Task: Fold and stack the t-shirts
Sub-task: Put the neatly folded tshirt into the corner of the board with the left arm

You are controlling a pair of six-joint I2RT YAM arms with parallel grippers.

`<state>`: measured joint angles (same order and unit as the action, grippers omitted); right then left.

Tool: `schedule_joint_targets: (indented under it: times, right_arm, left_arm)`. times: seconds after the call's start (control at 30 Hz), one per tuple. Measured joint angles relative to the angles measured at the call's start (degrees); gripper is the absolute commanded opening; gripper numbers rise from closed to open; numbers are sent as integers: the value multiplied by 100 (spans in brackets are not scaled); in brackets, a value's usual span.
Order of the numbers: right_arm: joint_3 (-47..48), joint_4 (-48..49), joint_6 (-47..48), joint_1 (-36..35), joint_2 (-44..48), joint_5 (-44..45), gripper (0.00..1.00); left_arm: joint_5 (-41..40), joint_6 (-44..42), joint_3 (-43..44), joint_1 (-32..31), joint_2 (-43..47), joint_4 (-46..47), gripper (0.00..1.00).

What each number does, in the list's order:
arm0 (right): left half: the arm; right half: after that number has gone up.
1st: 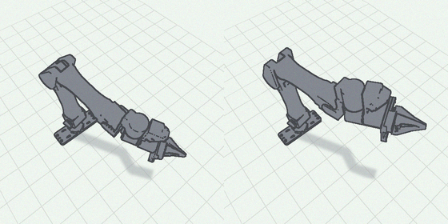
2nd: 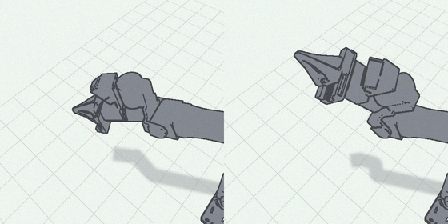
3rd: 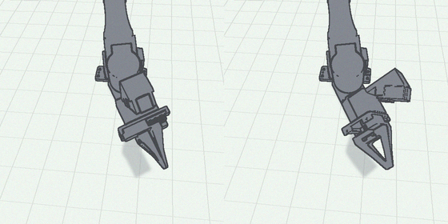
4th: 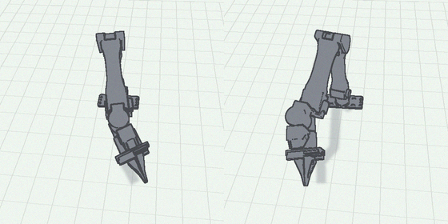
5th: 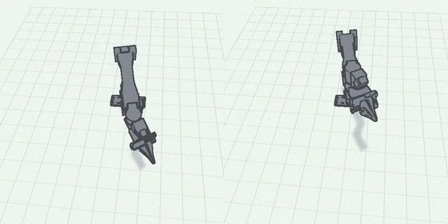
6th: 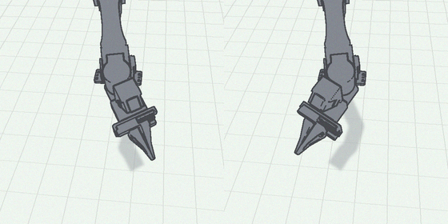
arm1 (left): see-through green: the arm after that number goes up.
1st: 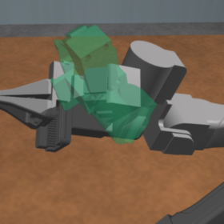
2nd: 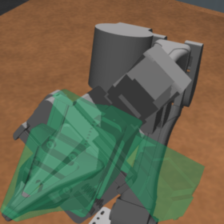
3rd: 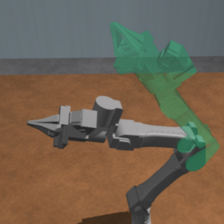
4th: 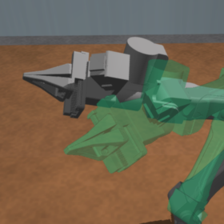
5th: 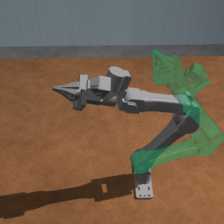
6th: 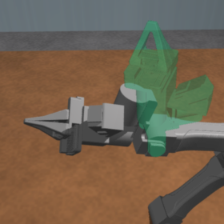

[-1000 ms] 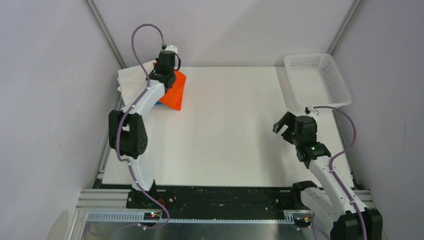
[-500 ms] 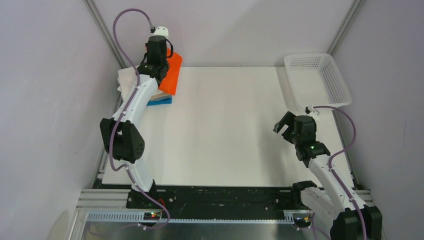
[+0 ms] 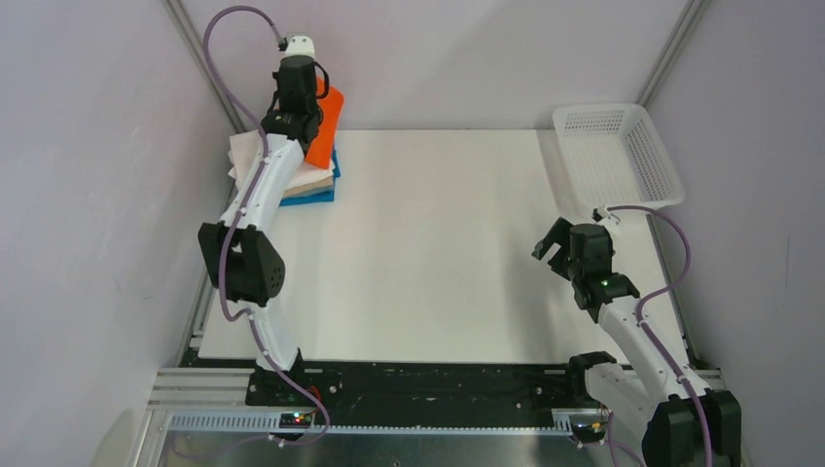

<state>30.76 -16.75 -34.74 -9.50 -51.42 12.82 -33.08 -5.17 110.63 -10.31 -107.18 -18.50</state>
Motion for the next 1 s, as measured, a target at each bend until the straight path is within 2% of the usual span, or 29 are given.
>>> schedule_joint_targets:
  times: [0.53,0.87,0.93,0.97,1.0]
  right_arm:
    - [0,118,-2,0,-164,9,99]
    - [0,170,-2,0,-280,7,98]
    - [0,184,-2,0,-304,7,98]
    - [0,197,-2,0,-321,7,98]
    - [0,208,-2,0,-337,4,99]
  left_arm:
    - [153,885,-20,866,-743,-142,0]
    - [330,1655,-310,1683,-988,-254,0]
    - [385,1764,-442,1812,-1005,-275,7]
    - [422,1797,-490,1862,-1010,-278,30]
    - [485,1829,-525,1906,-1021,-286,44]
